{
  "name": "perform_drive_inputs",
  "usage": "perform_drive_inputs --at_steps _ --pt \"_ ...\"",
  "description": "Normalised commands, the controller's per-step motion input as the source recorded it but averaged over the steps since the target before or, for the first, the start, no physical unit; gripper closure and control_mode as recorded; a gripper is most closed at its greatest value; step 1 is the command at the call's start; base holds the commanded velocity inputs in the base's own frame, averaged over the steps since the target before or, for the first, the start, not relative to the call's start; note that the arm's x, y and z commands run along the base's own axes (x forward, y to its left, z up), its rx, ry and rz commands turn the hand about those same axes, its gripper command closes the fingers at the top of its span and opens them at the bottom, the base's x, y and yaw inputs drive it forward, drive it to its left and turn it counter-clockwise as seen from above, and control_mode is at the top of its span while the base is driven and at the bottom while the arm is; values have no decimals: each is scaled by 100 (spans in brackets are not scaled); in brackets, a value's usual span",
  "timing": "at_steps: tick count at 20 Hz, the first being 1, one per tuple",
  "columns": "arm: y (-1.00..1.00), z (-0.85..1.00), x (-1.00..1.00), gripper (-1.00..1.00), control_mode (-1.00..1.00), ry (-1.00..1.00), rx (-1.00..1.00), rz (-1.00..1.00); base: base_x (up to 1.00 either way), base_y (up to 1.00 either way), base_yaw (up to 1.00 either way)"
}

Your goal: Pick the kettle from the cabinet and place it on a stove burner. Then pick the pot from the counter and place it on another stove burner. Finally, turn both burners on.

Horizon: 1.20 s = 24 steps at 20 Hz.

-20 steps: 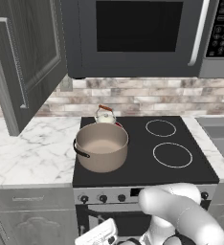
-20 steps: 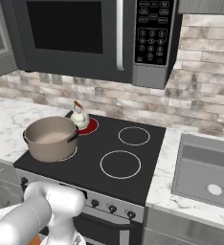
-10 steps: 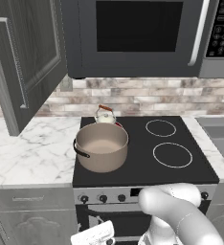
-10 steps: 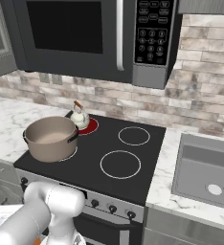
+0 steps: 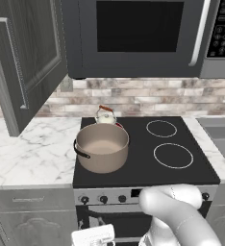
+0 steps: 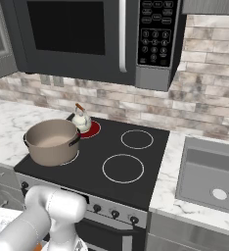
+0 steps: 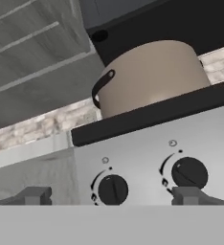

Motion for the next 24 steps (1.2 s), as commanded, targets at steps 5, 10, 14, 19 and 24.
perform_drive_inputs --at_steps 5,10,14,19,24 --pt "14 14 6 -100 -100 1 17 -1 0 0 0" --pt "10 14 3 -100 -100 5 4 -3 0 0 0" --pt "3 7 7 -100 -100 7 0 -3 0 0 0" --pt "-4 2 6 -100 -100 5 3 -3 0 0 0" --pt "-1 0 22 -100 -100 6 5 -2 0 0 0"
